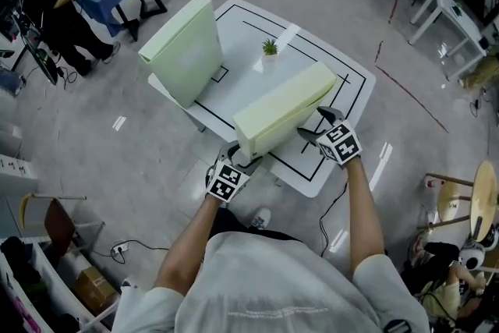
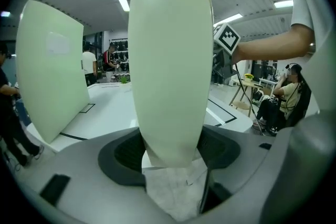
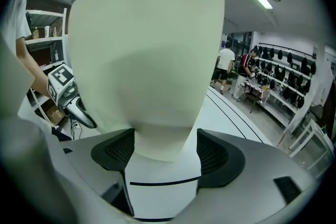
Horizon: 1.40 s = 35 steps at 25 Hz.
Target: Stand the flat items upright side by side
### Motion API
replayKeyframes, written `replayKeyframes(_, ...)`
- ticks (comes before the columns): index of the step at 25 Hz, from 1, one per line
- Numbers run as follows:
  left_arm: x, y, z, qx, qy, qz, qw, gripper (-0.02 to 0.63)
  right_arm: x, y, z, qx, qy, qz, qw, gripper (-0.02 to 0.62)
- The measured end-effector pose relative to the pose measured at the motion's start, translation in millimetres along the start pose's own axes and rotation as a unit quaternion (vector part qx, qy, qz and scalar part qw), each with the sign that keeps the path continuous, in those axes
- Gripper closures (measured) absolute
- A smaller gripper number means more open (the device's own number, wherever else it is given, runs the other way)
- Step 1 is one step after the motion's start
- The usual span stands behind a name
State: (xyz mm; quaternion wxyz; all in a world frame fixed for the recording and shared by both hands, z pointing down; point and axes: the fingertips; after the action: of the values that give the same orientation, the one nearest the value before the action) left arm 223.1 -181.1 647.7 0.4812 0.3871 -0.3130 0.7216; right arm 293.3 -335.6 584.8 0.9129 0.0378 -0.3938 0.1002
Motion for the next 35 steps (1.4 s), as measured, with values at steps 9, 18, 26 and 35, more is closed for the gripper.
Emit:
replayKeyframes(9, 4.4, 10.8, 19.4, -0.046, 0.022, -0.038, 0.998, 0.31, -23.5, -24.4, 29.0, 0.03, -0.013, 0.025, 0.999, 0.215)
replayKeyframes(18, -3.1, 29.3, 40.7, -0.056, 0.024, -0.062, 0.9962, 0.302, -26.5, -43.4, 36.8, 0.065, -0.022, 0.059, 0.996, 0.215)
replayKeyframes(26, 6.4, 32.9, 15.5, -0.032, 0.021, -0.074, 0.9965, 0.273, -13.6, -17.8, 2.0, 0.072, -0.043, 0.09, 0.992, 0.215)
replayKeyframes(35, 11.2, 36.4, -22.1, 0.065, -0.026, -0.076, 0.9946, 0.267, -12.8, 14.0, -45.4, 0.13, -0.114, 0.16, 0.972, 0.215)
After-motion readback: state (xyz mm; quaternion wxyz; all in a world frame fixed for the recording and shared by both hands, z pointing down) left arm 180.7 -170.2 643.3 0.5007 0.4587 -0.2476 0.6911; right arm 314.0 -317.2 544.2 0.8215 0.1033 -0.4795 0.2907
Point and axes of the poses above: the fingertips, and each gripper's own axes: z forward along the fingers, y to its left, x out of its underside, and after that the axes turned 8 degrees about z, right-handed
